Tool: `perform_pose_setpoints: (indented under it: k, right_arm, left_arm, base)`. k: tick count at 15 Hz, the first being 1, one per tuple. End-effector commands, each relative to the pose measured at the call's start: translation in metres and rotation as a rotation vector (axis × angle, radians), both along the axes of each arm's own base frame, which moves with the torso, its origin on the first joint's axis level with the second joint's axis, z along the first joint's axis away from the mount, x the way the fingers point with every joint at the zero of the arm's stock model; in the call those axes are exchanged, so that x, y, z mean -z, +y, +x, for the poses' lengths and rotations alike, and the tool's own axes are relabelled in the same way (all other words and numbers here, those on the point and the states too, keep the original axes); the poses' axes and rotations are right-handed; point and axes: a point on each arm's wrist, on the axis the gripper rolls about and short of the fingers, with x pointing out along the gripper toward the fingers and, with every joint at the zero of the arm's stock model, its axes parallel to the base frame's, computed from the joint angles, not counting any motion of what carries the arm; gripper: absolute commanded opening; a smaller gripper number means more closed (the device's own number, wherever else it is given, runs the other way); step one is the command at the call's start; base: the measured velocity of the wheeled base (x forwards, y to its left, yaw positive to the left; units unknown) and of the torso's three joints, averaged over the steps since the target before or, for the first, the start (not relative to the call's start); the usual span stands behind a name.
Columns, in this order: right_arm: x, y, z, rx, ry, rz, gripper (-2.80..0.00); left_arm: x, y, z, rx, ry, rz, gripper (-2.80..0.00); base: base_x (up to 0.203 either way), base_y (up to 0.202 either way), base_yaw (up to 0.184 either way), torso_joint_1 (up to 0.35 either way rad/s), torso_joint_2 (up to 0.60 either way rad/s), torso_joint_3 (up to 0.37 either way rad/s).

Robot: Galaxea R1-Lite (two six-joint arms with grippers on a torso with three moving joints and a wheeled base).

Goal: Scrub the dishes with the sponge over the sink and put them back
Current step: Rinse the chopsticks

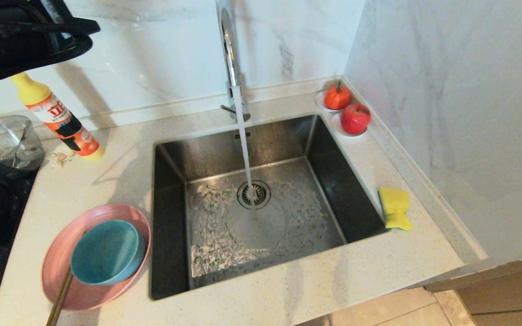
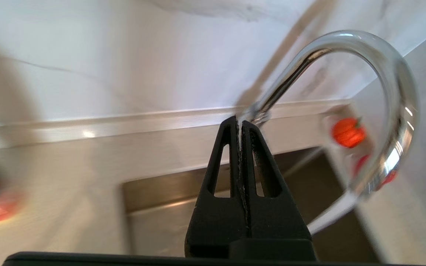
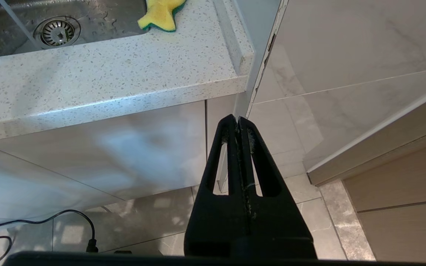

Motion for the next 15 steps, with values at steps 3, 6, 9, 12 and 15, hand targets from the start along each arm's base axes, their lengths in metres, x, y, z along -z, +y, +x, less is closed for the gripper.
perform_pose_setpoints:
  k: [3, 6, 9, 12, 15]
  right_arm:
    - [0.000, 0.000, 0.000, 0.000, 0.000, 0.000, -2.80]
    - [0.000, 0.000, 0.000, 0.000, 0.000, 0.000, -2.80]
    - [0.000, 0.000, 0.000, 0.000, 0.000, 0.000, -2.80]
    - [0.000, 0.000, 0.000, 0.000, 0.000, 0.000, -2.80]
    - [0.000, 0.000, 0.000, 0.000, 0.000, 0.000, -2.80]
  left_arm:
    - [0.005, 0.015, -0.110, -0.115, -0.094, 0.092, -2.80]
    - [0.041, 0.024, -0.165, -0.209, -0.086, 0.138, -2.80]
    - [0.083, 0.032, -0.222, -0.274, -0.117, 0.166, -2.80]
    - [0.126, 0.035, -0.261, -0.351, -0.146, 0.186, -2.80]
    - [0.180, 0.035, -0.275, -0.373, -0.112, 0.203, -2.80]
  base:
    - [0.000, 0.000, 0.000, 0.000, 0.00, 0.000]
    - [0.000, 0.000, 0.000, 0.000, 0.00, 0.000]
    - [0.000, 0.000, 0.000, 0.000, 0.00, 0.000]
    - [0.000, 0.000, 0.000, 0.000, 0.00, 0.000]
    - [0.000, 0.000, 0.000, 0.000, 0.00, 0.000]
